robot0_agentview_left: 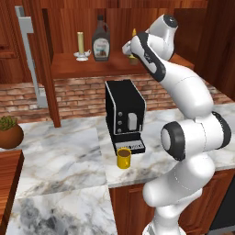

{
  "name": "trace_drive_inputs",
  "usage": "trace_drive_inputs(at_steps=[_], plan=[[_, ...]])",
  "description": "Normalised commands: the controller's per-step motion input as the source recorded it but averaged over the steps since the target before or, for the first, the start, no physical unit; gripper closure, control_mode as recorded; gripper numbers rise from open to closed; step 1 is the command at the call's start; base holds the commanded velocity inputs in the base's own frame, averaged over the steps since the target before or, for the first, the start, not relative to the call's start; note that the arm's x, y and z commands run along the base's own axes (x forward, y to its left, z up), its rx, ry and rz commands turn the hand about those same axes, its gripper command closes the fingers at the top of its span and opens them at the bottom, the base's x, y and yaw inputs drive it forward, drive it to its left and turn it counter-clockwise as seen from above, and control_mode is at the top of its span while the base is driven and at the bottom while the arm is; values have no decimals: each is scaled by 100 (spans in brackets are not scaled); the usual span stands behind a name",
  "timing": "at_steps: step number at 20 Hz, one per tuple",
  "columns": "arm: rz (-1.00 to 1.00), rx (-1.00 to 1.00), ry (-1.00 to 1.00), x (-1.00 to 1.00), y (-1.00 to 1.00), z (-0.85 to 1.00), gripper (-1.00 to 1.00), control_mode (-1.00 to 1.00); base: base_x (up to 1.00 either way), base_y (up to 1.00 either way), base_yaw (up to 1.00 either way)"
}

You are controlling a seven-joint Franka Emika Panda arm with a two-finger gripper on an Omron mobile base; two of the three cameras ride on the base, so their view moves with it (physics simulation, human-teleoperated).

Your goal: Pick the syrup bottle and honey bottle from the cabinet and place them next to the mug.

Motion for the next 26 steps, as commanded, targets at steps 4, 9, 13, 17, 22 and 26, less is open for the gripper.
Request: trace_drive_inputs(at_steps=[4, 9, 13, 17, 22, 26], plan=[[0, 0, 0, 0, 0, 0, 100, -100, 0, 0, 0], [0, 0, 0, -2, 0, 0, 100, -100, 0, 0, 0], [0, 1, 0, -32, 0, -2, 100, -100, 0, 0, 0], [0, 2, 0, -65, 0, -15, 100, -100, 0, 0, 0], [0, 2, 0, -78, 1, -20, 100, -100, 0, 0, 0], [0, 1, 0, -97, 7, -14, 100, -100, 0, 0, 0]])
